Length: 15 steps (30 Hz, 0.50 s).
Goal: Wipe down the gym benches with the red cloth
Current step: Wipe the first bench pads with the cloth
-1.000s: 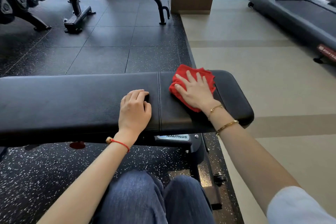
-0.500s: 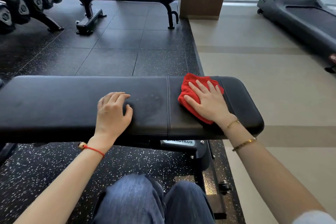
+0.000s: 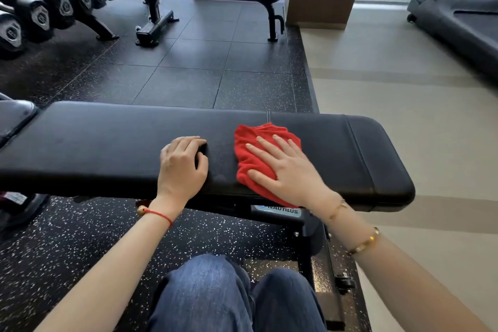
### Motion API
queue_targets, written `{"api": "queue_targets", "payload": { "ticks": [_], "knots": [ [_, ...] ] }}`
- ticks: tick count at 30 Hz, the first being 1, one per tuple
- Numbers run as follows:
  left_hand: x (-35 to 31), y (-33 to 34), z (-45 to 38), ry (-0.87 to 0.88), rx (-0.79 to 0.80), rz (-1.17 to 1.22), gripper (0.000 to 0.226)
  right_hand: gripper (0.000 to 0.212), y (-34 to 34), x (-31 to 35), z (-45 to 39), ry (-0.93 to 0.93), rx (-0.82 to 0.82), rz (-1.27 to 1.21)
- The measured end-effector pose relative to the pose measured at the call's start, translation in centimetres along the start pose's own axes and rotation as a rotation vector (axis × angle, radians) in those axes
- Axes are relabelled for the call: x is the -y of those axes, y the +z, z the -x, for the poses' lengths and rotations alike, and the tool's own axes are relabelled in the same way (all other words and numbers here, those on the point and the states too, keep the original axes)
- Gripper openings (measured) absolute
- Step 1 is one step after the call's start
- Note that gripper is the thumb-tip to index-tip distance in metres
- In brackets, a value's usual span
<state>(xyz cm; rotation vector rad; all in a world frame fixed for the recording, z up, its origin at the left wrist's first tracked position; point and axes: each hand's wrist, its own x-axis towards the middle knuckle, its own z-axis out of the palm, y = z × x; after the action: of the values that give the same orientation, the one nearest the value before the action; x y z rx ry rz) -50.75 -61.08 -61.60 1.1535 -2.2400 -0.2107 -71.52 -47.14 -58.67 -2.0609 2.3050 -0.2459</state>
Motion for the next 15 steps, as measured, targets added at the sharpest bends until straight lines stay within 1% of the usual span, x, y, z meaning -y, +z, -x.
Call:
{"api": "queue_targets", "payload": {
  "ticks": [4,7,9,11,13,15],
  "knots": [
    [0.0,0.1,0.1,0.004,0.008,-0.015,0.032,0.061,-0.8,-4.0,-2.0,0.191,0.018,-0.002],
    [-0.3,0.2,0.2,-0.002,0.011,-0.031,0.03,0.06,-0.7,-3.9,-6.1,0.292,0.048,0.011],
    [-0.6,0.1,0.1,-0.01,0.01,-0.028,0.032,0.061,-0.4,-1.8,-8.5,0.262,0.076,0.007],
    [-0.5,0.0,0.1,-0.019,0.013,-0.023,0.033,0.063,0.2,1.0,-9.5,0.182,0.085,0.015],
    [-0.3,0.0,0.1,-0.019,0.012,-0.003,0.032,0.066,0.6,3.1,-8.8,0.086,0.063,0.009],
    [-0.2,-0.1,0.0,-0.024,0.004,0.036,0.03,0.07,0.6,3.5,-7.0,0.008,0.041,-0.014]
  ]
}}
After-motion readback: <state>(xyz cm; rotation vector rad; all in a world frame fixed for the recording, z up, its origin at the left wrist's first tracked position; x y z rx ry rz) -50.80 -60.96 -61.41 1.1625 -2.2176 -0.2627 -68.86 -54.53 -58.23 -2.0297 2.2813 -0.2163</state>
